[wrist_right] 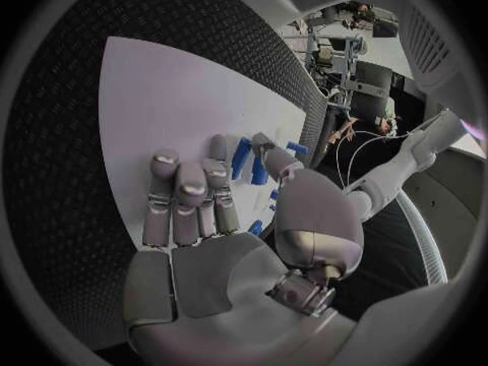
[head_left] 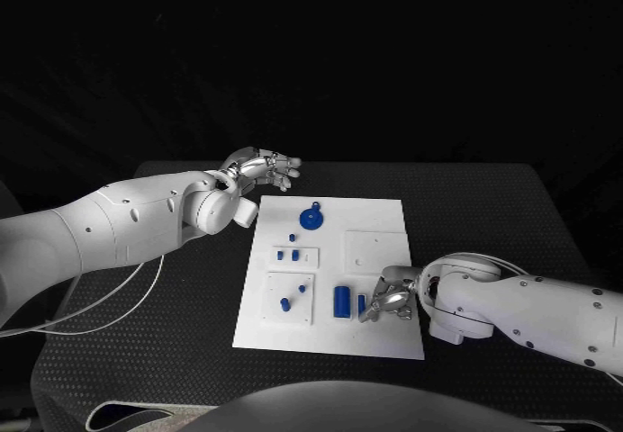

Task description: Assemble the parts on the task board

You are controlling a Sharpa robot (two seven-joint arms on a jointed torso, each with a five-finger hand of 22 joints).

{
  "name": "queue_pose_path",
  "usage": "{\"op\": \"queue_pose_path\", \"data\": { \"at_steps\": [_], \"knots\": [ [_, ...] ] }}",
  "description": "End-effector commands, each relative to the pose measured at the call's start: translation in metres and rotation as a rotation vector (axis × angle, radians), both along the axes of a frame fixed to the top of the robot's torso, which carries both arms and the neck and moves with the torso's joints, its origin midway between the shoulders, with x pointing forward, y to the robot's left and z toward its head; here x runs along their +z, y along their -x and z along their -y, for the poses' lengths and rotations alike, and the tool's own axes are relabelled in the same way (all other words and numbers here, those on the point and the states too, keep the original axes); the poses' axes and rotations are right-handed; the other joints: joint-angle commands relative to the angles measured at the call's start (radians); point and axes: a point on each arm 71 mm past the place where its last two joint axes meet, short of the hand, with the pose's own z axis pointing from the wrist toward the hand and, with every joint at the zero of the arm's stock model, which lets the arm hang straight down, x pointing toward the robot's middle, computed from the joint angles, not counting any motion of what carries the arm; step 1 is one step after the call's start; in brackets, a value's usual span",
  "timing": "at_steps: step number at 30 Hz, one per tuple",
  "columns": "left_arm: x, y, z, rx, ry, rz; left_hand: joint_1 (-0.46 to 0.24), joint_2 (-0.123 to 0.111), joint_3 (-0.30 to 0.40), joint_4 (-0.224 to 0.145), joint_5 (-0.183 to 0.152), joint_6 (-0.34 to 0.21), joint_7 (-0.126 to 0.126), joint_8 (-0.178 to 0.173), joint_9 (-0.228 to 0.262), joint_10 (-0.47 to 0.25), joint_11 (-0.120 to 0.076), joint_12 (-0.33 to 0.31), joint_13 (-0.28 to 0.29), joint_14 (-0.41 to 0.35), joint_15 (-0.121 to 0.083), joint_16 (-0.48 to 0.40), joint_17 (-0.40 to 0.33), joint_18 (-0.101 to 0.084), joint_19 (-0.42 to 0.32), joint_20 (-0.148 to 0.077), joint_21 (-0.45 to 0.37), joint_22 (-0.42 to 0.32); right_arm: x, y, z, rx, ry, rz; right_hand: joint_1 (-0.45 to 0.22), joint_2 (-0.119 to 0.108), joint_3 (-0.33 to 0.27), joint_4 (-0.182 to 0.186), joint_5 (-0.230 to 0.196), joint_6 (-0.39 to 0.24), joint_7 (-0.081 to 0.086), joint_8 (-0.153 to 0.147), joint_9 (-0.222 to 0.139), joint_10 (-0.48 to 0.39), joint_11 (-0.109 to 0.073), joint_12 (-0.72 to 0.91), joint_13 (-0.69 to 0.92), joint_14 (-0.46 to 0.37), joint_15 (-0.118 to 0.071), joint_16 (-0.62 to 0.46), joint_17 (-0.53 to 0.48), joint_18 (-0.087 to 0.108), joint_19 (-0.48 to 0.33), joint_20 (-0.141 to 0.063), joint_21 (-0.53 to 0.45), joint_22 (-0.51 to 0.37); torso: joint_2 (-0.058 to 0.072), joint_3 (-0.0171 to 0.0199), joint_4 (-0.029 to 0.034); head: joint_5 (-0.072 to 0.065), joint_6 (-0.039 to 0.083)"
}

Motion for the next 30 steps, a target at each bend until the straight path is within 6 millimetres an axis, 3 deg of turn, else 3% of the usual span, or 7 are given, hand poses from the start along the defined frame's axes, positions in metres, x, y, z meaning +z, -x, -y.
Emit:
{"op": "queue_pose_path", "data": {
  "at_steps": [1,6,11,16,24,30],
  "knots": [
    [0.001,0.0,0.004,-0.023,0.006,0.004,-0.004,0.006,0.002,0.001,0.003,-0.004,0.0,0.001,-0.002,-0.003,0.005,0.003,-0.001,0.005,0.003,-0.005,0.002,0.015,-0.003,-0.002,-0.007,0.002,-0.002,-0.001,0.0,0.018,0.036,0.037,0.009,0.009,0.021,0.013,-0.005,0.004,0.003,-0.004,0.004,0.006,-0.002,-0.003,-0.001,0.001,-0.004,0.005,-0.001,0.009,0.006,-0.003,-0.002,0.0,0.0,-0.0007,0.0003,-0.001,-0.001],
    [0.001,0.0,0.003,-0.021,0.005,0.003,-0.004,0.007,0.002,0.001,0.003,-0.004,0.0,0.001,-0.002,-0.003,0.005,0.003,-0.001,0.005,0.003,-0.005,0.002,0.015,-0.003,-0.002,-0.007,0.002,-0.002,-0.001,0.0,0.02,0.042,0.047,0.028,0.042,0.066,0.018,-0.005,0.006,0.002,-0.003,0.005,0.009,-0.003,-0.003,0.0,0.003,-0.005,0.006,-0.002,0.009,0.006,-0.005,0.0,0.0,0.0,-0.0009,-0.0001,-0.001,-0.001],
    [0.001,0.0,0.003,-0.02,0.004,0.003,-0.003,0.007,0.002,0.001,0.003,-0.004,0.0,0.001,-0.002,-0.003,0.005,0.003,-0.001,0.005,0.003,-0.006,0.003,0.015,-0.003,-0.002,-0.007,0.002,-0.002,-0.001,0.0,0.024,0.041,0.046,0.049,0.081,0.113,-0.002,-0.005,0.007,0.001,-0.002,0.005,0.011,-0.003,-0.004,0.0,0.005,-0.005,0.006,-0.003,0.009,0.004,-0.005,0.002,0.002,0.0,-0.0007,-0.0002,-0.002,-0.001],
    [0.001,0.0,0.003,-0.019,0.003,0.002,-0.003,0.007,0.002,0.001,0.003,-0.004,0.0,0.001,-0.002,-0.003,0.005,0.003,-0.001,0.005,0.003,-0.006,0.003,0.015,-0.003,-0.002,-0.008,0.002,-0.002,-0.001,0.0,0.02,0.039,0.043,0.037,0.087,0.133,-0.013,-0.005,0.008,0.003,-0.002,0.004,0.013,-0.002,-0.005,0.001,0.006,-0.003,0.006,-0.004,0.009,0.004,0.0,0.005,0.004,0.0,-0.0011,0.0005,-0.002,-0.002],
    [0.001,0.001,0.002,-0.02,0.003,0.0,-0.003,0.007,0.002,0.001,0.003,-0.004,0.0,0.001,-0.002,-0.003,0.005,0.003,-0.001,0.005,0.003,-0.006,0.003,0.015,-0.003,-0.002,-0.008,0.003,-0.003,-0.001,0.004,-0.004,0.018,0.026,0.008,0.061,0.137,-0.018,-0.002,0.009,0.004,-0.004,0.001,0.014,-0.001,-0.006,0.002,0.007,-0.002,0.005,-0.006,0.009,0.005,0.004,0.007,0.005,0.0,-0.0005,-0.0004,-0.001,0.0],
    [0.001,0.0,0.002,-0.019,0.003,0.003,-0.003,0.007,0.002,0.001,0.003,-0.004,0.0,0.001,-0.002,-0.003,0.005,0.003,-0.001,0.005,0.003,-0.006,0.004,0.015,-0.003,-0.002,-0.008,0.003,-0.002,-0.002,0.015,-0.05,-0.022,0.008,-0.019,0.001,0.12,-0.012,0.003,0.006,0.005,-0.006,-0.002,0.013,0.001,-0.008,0.002,0.008,-0.001,0.003,-0.008,0.009,0.008,0.005,0.008,0.004,-0.001,-0.0004,-0.0005,-0.003,0.005]
  ]
}}
